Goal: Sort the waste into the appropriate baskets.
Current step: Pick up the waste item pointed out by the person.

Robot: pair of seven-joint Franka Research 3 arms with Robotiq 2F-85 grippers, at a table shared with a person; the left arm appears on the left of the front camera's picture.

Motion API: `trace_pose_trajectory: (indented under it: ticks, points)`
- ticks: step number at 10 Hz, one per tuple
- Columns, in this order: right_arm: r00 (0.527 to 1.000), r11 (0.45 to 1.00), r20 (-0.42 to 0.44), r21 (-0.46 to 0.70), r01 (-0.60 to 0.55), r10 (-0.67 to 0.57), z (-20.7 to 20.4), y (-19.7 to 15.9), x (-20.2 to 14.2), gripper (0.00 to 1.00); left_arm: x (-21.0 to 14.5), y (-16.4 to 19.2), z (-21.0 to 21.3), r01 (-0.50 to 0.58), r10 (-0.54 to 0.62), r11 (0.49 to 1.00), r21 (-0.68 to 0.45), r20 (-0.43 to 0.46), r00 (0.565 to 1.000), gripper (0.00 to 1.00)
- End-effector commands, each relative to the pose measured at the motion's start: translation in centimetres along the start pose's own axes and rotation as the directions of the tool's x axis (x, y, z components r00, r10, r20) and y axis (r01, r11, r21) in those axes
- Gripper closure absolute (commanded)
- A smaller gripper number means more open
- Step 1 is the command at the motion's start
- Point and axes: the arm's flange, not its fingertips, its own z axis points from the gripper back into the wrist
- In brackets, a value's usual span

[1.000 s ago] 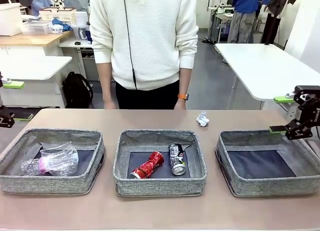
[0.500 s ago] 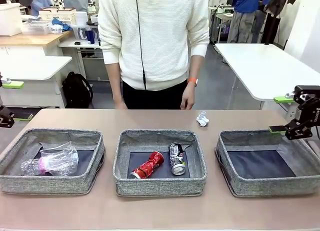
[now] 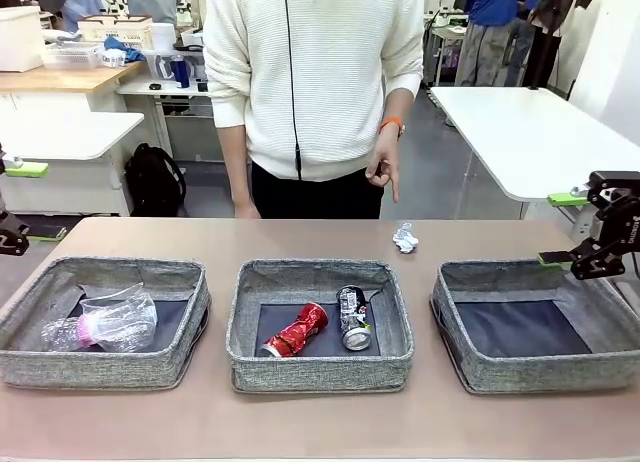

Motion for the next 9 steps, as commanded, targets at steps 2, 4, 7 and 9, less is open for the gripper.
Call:
trace_pose_trajectory:
  ticks: [2,4,7,9]
  points:
    - [1.000,1.000,-0.004,0.009,0.007,-0.007,0.2,0.5,0.1,0.00,0.2,-0.3,0.0,0.022,-0.022,0.999,-0.023,0.008,1.000,0.00]
    - [1.000,1.000,-0.004,0.009,0.007,-0.007,0.2,0.5,0.1,0.00,0.2,-0.3,0.0,0.022,-0.022,0.999,-0.023,0.008,1.000,0.00]
    - [1.000,1.000,0.000,0.000,0.000,0.000,0.0,0.0,0.0,0.00,0.2,-0.3,0.0,0.022,-0.022,0.999,-0.023,0.008,1.000,0.00]
    - [0.972,0.874,0.219,-0.485,0.028,0.090,-4.9,3.9,1.8,0.00,0.2,-0.3,0.0,0.022,-0.022,0.999,-0.023,0.008,1.000,0.00]
